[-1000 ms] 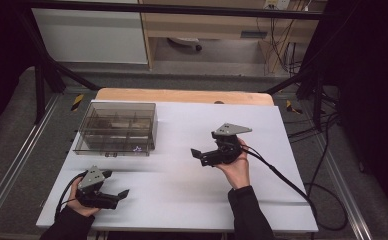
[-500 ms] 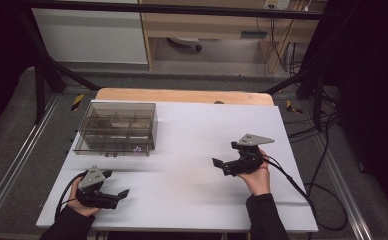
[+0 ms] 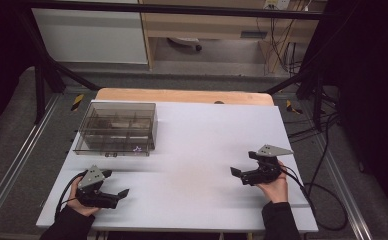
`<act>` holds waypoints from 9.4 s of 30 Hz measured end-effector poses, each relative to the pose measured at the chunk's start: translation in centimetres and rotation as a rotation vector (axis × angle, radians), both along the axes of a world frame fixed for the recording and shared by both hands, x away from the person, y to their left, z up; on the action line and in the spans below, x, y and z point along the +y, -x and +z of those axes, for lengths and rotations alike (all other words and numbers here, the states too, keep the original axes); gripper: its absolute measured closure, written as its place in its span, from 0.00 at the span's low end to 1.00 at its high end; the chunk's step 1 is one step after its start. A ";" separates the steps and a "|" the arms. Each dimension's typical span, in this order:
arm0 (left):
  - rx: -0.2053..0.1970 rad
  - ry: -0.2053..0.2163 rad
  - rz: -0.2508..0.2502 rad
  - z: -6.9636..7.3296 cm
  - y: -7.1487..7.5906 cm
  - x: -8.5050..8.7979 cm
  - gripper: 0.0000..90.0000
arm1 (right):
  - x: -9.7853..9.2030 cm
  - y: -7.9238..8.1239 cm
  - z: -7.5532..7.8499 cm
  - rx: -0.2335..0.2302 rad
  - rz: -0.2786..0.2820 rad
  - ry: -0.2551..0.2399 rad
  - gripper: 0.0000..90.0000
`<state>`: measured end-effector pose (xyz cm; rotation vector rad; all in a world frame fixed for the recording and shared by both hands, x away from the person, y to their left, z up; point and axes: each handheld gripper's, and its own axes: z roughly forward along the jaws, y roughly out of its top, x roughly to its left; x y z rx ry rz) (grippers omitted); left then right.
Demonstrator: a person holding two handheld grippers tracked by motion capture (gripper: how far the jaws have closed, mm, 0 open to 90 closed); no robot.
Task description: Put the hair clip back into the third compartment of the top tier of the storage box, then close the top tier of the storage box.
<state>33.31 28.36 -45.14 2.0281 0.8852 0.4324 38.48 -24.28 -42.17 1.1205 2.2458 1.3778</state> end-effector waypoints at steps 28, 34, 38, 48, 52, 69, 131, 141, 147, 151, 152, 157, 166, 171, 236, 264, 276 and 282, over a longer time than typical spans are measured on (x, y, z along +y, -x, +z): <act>0.013 0.011 0.010 0.5 -0.1 0.4 0.06 | -1.5 0.8 -1.9 0.012 0.001 -0.005 0.00; 0.011 0.026 0.025 0.7 -0.1 0.7 0.08 | -2.0 0.9 -2.0 0.015 -0.011 -0.021 0.00; 0.008 0.030 0.033 1.0 -0.1 0.9 0.10 | -2.1 1.0 -2.1 0.017 -0.011 -0.021 0.00; 0.003 0.034 0.061 1.5 -0.2 1.4 0.15 | -2.1 1.1 -2.2 0.027 -0.007 -0.014 0.00; 0.003 0.038 0.074 1.8 -0.3 1.7 0.17 | -2.2 1.1 -2.2 0.026 -0.012 -0.019 0.00; -0.008 0.035 0.126 2.6 -0.2 2.6 0.34 | -2.4 1.0 -2.3 0.026 -0.007 -0.011 0.00; 0.009 0.015 0.230 4.5 -1.2 3.9 0.99 | -2.4 1.3 -2.4 0.031 -0.008 -0.004 0.00; 0.007 0.005 0.246 5.2 -1.9 3.9 0.99 | -2.4 1.2 -2.5 0.035 -0.009 0.000 0.00; 0.009 -0.009 0.256 5.5 -2.6 3.8 0.99 | -2.4 1.3 -2.5 0.034 -0.009 -0.001 0.00; 0.003 -0.013 0.260 5.4 -2.8 3.6 0.99 | -2.4 1.3 -2.5 0.032 -0.010 -0.001 0.00; -0.003 -0.023 0.262 5.4 -2.9 3.5 0.99 | -2.4 1.3 -2.5 0.034 -0.011 0.000 0.00; -0.003 -0.005 0.261 5.0 -3.3 3.3 0.99 | -2.4 1.3 -2.5 0.037 -0.012 -0.001 0.00; -0.016 0.013 0.259 4.8 -3.4 3.6 0.99 | -2.4 1.3 -2.6 0.037 -0.008 0.004 0.00; -0.009 0.026 0.251 4.7 -3.5 3.7 0.99 | -2.4 1.2 -2.6 0.038 -0.009 0.005 0.00; -0.046 0.016 0.274 4.1 -5.1 2.8 1.00 | -2.3 1.2 -2.7 0.041 -0.009 0.011 0.00; -0.075 0.030 0.305 4.6 -5.9 2.8 1.00 | -2.4 1.2 -2.6 0.039 -0.007 0.010 0.00; -0.078 0.030 0.310 4.6 -6.4 2.7 1.00 | -2.4 1.2 -2.6 0.043 -0.008 0.007 0.00; -0.086 0.033 0.316 4.6 -6.6 2.7 1.00 | -2.3 1.2 -2.7 0.042 -0.007 0.008 0.00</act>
